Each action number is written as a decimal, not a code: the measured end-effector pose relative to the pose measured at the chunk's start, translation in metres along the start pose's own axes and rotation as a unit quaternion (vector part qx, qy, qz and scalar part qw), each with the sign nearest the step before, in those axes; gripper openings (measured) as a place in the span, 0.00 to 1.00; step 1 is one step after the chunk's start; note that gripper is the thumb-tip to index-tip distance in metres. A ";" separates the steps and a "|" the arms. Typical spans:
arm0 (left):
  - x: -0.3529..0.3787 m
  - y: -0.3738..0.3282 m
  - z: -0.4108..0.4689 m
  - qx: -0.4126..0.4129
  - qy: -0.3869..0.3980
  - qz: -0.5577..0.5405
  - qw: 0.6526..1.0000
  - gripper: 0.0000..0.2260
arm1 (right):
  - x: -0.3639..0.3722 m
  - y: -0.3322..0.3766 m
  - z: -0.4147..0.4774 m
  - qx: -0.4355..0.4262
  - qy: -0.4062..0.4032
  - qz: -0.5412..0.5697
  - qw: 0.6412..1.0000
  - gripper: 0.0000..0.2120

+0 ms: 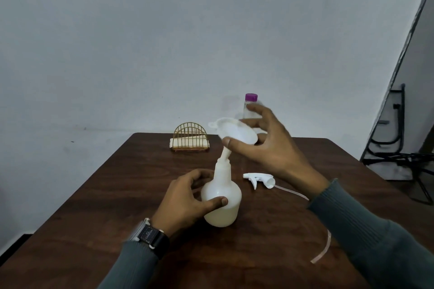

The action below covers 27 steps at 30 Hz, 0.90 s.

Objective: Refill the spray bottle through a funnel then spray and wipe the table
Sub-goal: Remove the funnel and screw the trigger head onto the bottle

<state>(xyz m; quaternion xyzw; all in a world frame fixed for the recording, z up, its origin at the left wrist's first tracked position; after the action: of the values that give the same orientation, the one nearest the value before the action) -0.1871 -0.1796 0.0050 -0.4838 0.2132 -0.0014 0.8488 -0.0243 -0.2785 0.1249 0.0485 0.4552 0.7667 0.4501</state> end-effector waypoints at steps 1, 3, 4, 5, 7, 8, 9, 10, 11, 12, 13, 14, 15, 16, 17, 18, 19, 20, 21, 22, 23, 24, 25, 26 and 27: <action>0.000 0.001 0.000 -0.001 -0.001 0.000 1.000 0.28 | -0.003 0.002 0.002 -0.001 -0.011 0.015 1.000 0.46; 0.000 0.001 0.000 0.000 -0.002 -0.003 1.000 0.29 | -0.002 0.004 0.002 0.000 0.005 0.005 1.000 0.45; 0.000 0.001 0.000 0.003 -0.003 -0.005 1.000 0.31 | 0.001 0.002 0.001 0.003 0.028 -0.018 0.999 0.46; 0.000 0.000 0.000 0.007 -0.003 -0.007 1.000 0.32 | 0.004 -0.002 -0.001 0.009 0.048 -0.039 0.998 0.47; 0.000 0.000 0.000 0.009 -0.005 -0.009 1.000 0.32 | 0.006 -0.010 -0.002 0.024 0.074 -0.059 0.995 0.48; 0.000 0.000 0.000 0.009 -0.006 -0.009 1.000 0.32 | 0.006 -0.012 -0.002 0.030 0.087 -0.067 0.993 0.49; 0.000 0.000 0.000 0.007 -0.006 -0.009 1.000 0.32 | 0.006 -0.012 -0.001 0.032 0.101 -0.078 0.991 0.50; 0.000 0.000 0.001 0.005 -0.004 -0.007 1.000 0.31 | 0.006 -0.012 0.000 0.031 0.115 -0.091 0.989 0.50; 0.000 -0.001 0.001 0.006 -0.001 -0.004 1.000 0.31 | 0.007 -0.010 0.002 0.026 0.126 -0.104 0.986 0.51; 0.000 -0.002 0.001 0.008 0.002 0.000 1.000 0.30 | 0.007 -0.008 0.003 0.018 0.131 -0.115 0.985 0.50; 0.000 -0.003 0.002 0.011 0.003 0.004 1.000 0.28 | 0.007 -0.004 0.006 0.009 0.130 -0.120 0.984 0.48; -0.001 -0.004 0.002 0.013 0.004 0.007 1.000 0.27 | 0.006 0.001 0.009 0.001 0.126 -0.120 0.985 0.46; -0.001 -0.004 0.002 0.013 0.005 0.009 1.000 0.27 | 0.006 0.005 0.013 -0.004 0.121 -0.117 0.986 0.44; -0.001 -0.004 0.002 0.012 0.007 0.011 1.000 0.26 | 0.005 0.009 0.017 -0.005 0.118 -0.113 0.987 0.43; -0.001 -0.004 0.002 0.012 0.008 0.012 1.000 0.27 | 0.005 0.011 0.021 -0.001 0.119 -0.109 0.987 0.42; -0.001 -0.004 0.002 0.011 0.007 0.012 1.000 0.28 | 0.005 0.013 0.024 0.004 0.127 -0.109 0.986 0.42; -0.001 -0.004 0.001 0.010 0.006 0.010 1.000 0.29 | 0.005 0.012 0.024 0.010 0.138 -0.112 0.984 0.42; 0.000 -0.003 0.001 0.008 0.005 0.008 1.000 0.29 | 0.005 0.011 0.024 0.015 0.150 -0.114 0.982 0.43; 0.000 -0.004 0.001 0.008 0.004 0.005 1.000 0.28 | 0.004 0.008 0.023 0.019 0.160 -0.114 0.980 0.43; 0.000 -0.005 0.001 0.009 0.005 0.004 1.000 0.27 | 0.002 0.005 0.022 0.023 0.166 -0.111 0.980 0.43; 0.000 -0.005 0.001 0.009 0.007 0.003 1.000 0.26 | 0.000 0.003 0.021 0.027 0.171 -0.103 0.979 0.42; 0.000 -0.006 0.001 0.008 0.008 0.002 1.000 0.26 | -0.002 0.000 0.020 0.033 0.174 -0.095 0.980 0.41; 0.000 -0.006 0.002 0.007 0.009 0.001 1.000 0.27 | -0.005 -0.003 0.019 0.040 0.174 -0.085 0.980 0.41; 0.000 -0.006 0.002 0.005 0.009 -0.002 1.000 0.27 | -0.007 -0.004 0.018 0.047 0.173 -0.076 0.981 0.40; 0.000 -0.006 0.002 0.005 0.008 -0.004 1.000 0.27 | -0.009 -0.006 0.017 0.055 0.170 -0.066 0.982 0.39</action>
<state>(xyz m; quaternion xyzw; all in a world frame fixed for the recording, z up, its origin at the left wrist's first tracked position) -0.1848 -0.1807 0.0105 -0.4805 0.2176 -0.0099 0.8495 -0.0068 -0.2729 0.1336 -0.0886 0.5688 0.7060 0.4126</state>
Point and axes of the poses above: each hand's wrist, its own z-axis towards the middle knuckle, its own x-axis out of the palm, y = z × x, the point moved 8 cm from there along z, towards the middle knuckle, and after that the axes turned 15 degrees about -y, right-handed, at the moved point
